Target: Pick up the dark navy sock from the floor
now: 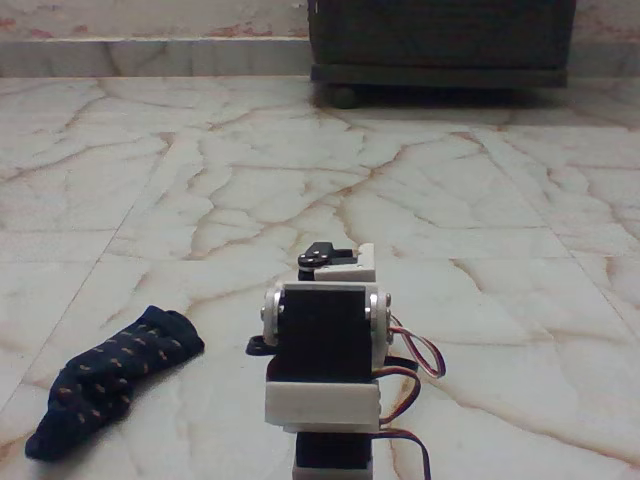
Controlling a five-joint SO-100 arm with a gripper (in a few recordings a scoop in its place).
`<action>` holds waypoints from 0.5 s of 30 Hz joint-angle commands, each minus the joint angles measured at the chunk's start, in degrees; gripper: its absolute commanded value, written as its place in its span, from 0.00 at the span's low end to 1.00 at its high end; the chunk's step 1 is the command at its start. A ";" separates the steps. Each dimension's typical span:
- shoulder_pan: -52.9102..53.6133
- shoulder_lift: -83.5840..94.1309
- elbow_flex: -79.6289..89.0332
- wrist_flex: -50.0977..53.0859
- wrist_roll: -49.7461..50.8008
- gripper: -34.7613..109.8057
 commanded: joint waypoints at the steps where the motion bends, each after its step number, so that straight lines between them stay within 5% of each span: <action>1: 3.08 0.44 -0.18 -0.44 5.63 0.24; 15: 0.62 0.53 -0.09 0.44 5.36 0.24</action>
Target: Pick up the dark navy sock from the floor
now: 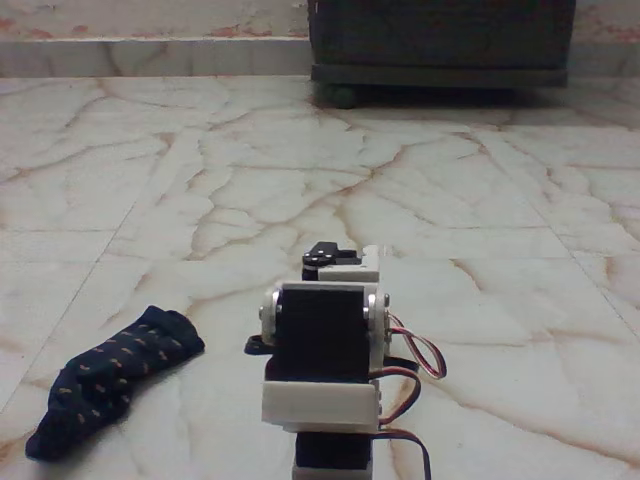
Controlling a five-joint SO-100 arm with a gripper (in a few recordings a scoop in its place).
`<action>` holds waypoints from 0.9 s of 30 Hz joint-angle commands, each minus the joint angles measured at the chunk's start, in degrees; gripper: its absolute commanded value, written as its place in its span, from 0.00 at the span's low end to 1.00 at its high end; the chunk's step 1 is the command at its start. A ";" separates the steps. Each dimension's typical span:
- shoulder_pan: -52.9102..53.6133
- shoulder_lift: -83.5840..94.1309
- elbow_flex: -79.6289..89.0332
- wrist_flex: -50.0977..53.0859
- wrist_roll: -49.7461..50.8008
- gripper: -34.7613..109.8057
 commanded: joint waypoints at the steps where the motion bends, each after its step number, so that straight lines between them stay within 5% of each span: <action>1: -0.35 0.53 -0.09 0.00 4.04 0.24; 8: -1.93 -6.77 -8.00 0.09 15.12 0.24; 27: -10.55 -29.36 -35.51 30.59 34.10 0.24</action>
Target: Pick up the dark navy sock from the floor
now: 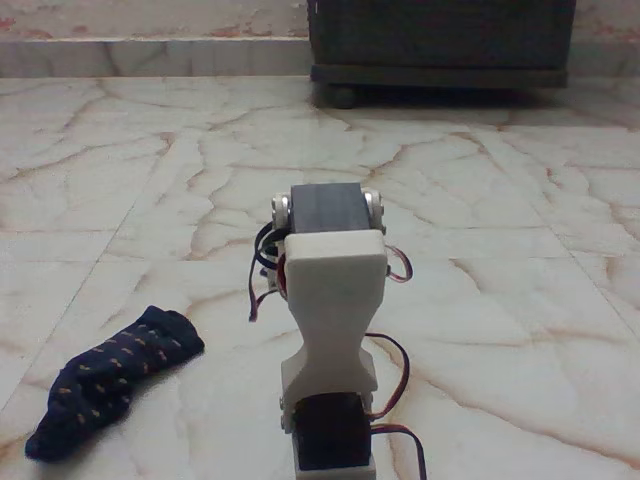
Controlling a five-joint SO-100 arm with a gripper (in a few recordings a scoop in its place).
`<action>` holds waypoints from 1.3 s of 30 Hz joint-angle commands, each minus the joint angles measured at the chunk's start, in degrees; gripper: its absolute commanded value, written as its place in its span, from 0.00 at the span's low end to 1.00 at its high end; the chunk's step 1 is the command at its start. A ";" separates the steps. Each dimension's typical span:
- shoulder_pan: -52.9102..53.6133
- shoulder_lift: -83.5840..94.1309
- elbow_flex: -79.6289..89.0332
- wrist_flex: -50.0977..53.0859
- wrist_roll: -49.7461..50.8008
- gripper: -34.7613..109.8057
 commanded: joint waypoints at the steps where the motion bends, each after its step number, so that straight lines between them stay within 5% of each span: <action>1: -1.05 -3.52 -7.21 4.57 3.08 0.24; 12: -10.72 -24.26 -36.39 35.07 21.53 0.24; 28: -25.75 -37.44 -50.54 39.55 44.03 0.29; 39: -31.73 -54.49 -74.00 54.84 34.80 0.34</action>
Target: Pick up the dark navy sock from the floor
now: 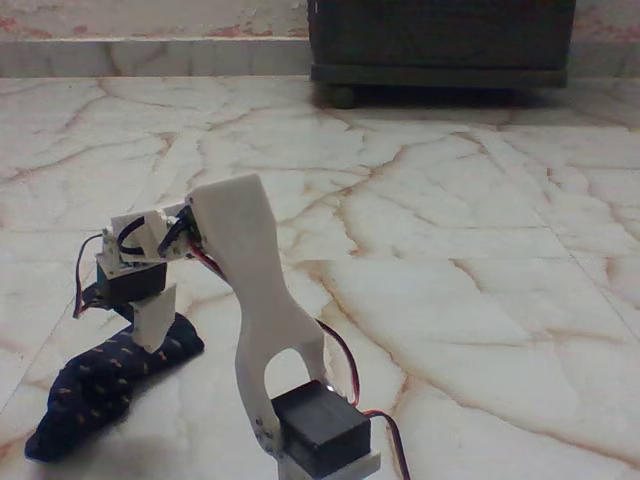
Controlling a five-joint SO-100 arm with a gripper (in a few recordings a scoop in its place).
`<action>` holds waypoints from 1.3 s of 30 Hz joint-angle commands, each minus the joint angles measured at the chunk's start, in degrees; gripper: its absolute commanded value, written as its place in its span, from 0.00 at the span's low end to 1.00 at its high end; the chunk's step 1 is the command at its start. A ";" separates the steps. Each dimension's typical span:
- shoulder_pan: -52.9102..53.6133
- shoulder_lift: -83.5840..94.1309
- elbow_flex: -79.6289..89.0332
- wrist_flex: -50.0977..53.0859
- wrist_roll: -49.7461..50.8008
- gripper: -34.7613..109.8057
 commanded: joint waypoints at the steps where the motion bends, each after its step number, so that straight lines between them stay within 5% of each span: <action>1: -1.32 -1.05 -4.13 0.53 -0.62 0.34; 27: -4.83 -24.17 -17.75 -10.37 3.87 0.28; 39: -0.44 -1.76 9.40 -15.21 -0.79 0.24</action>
